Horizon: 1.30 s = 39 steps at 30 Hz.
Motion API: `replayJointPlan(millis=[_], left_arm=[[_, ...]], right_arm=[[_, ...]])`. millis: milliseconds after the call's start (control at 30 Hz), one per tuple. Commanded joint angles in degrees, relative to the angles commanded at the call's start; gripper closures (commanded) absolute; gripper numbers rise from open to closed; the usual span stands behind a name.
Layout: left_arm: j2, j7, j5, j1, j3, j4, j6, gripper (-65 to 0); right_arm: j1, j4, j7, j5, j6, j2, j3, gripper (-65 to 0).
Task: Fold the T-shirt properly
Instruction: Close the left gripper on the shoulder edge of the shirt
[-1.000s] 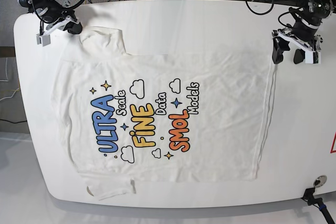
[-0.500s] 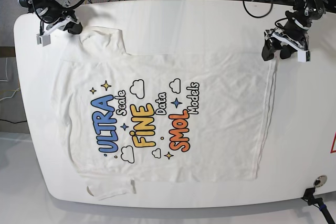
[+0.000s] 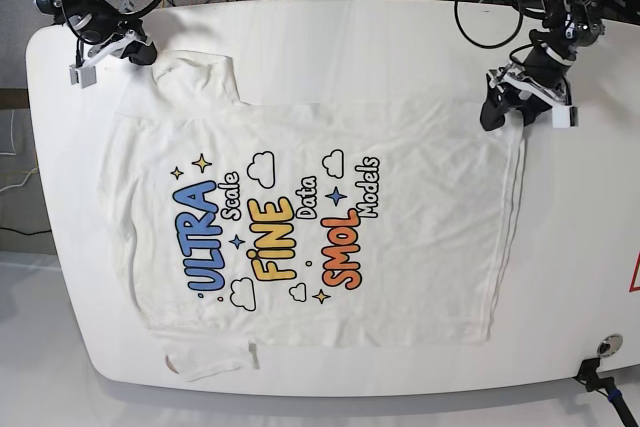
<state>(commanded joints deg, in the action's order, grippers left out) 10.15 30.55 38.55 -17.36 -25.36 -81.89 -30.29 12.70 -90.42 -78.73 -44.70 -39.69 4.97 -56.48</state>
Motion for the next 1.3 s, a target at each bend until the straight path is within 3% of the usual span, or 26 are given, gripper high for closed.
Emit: replayJointPlan(millis=[267,567,700,933,1300], left_arm=[[0.0,0.0,0.0,1.6,0.0,0.0,0.3,-43.1],[0.0,0.0,-0.2,1.7,0.0,0.0,0.3,-19.0],[0.0,0.0,-0.1,1.7,0.0,0.0,0.1,0.0],[0.1,0.0,0.0,1.0,0.0,-0.3,0.1,0.0],[0.4,0.0,0.1,-8.4,0.0,-6.8,0.0,0.0]], right_arm=[[0.0,0.0,0.0,0.0,0.00,0.0,0.0,0.0],[0.0,0.0,0.0,0.0,0.00,0.0,0.0,0.0],[-0.2,0.0,0.0,0.0,0.00,0.0,0.0,0.0],[-0.4,0.0,0.2,0.2,0.00,0.0,0.0,0.0],[5.0,-0.3,0.1,-0.1,-0.26,0.3,-0.3,0.0]])
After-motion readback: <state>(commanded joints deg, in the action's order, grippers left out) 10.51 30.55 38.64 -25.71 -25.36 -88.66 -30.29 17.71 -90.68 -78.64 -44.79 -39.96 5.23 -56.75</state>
